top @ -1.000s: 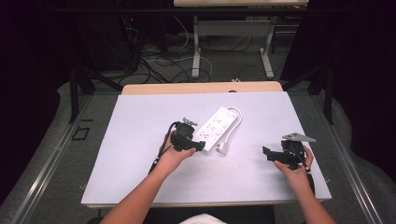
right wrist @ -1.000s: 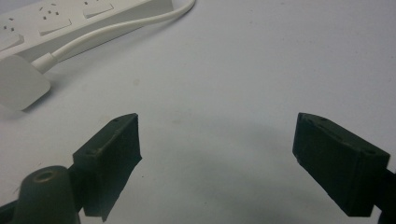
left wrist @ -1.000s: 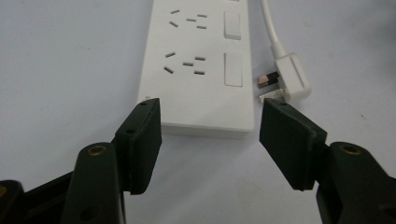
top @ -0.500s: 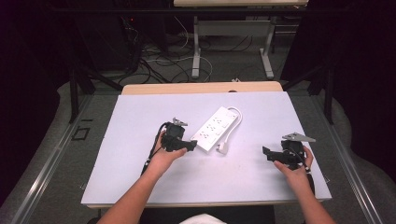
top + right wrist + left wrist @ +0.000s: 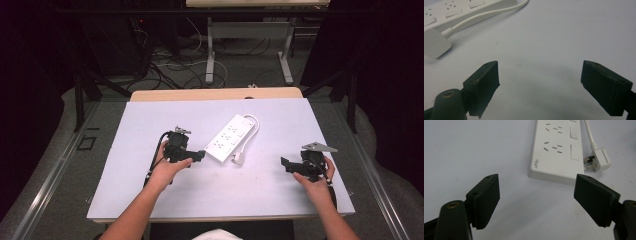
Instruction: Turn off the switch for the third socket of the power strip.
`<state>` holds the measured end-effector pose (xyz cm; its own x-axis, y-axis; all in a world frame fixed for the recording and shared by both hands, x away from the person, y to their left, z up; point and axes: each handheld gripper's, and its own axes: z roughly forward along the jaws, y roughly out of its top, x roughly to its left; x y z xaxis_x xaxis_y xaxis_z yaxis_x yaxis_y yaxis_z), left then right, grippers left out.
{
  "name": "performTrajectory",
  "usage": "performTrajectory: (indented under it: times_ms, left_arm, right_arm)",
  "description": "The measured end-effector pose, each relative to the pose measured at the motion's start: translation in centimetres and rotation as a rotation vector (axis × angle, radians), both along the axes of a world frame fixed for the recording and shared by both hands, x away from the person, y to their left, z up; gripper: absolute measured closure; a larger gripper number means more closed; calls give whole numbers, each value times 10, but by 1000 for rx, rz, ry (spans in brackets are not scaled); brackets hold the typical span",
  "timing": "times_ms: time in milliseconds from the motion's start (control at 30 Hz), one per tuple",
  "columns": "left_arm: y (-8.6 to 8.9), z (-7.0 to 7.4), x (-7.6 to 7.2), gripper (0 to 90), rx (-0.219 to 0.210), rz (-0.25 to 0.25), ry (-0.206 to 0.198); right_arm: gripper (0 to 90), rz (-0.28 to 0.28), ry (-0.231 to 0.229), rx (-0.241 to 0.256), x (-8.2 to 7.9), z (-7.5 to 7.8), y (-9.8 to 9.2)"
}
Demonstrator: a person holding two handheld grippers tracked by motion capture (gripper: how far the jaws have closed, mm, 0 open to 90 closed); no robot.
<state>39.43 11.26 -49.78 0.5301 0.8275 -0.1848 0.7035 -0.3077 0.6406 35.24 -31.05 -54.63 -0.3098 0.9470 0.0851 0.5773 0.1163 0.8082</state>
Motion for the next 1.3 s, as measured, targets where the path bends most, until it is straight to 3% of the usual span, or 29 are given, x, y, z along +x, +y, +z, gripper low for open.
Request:
performTrajectory:
  times_ms: [233,567,700,967,1300]
  left_arm:
    - [13,3,-3,126,-23,27,-7]
    - [28,4,-8,4,-17,29,-29]
    - [34,3,-11,2,-13,48,-47]
    - [51,-5,-15,2,-37,88,-44]
    - [64,-18,-18,2,-17,114,-45]
  right_arm:
    - [146,0,-1,-1,0,0,0]
    - [146,-1,2,1,0,0,1]
    - [146,-1,3,2,0,0,1]
    - [146,-3,1,1,0,0,1]
    - [145,-5,6,6,-1,0,2]
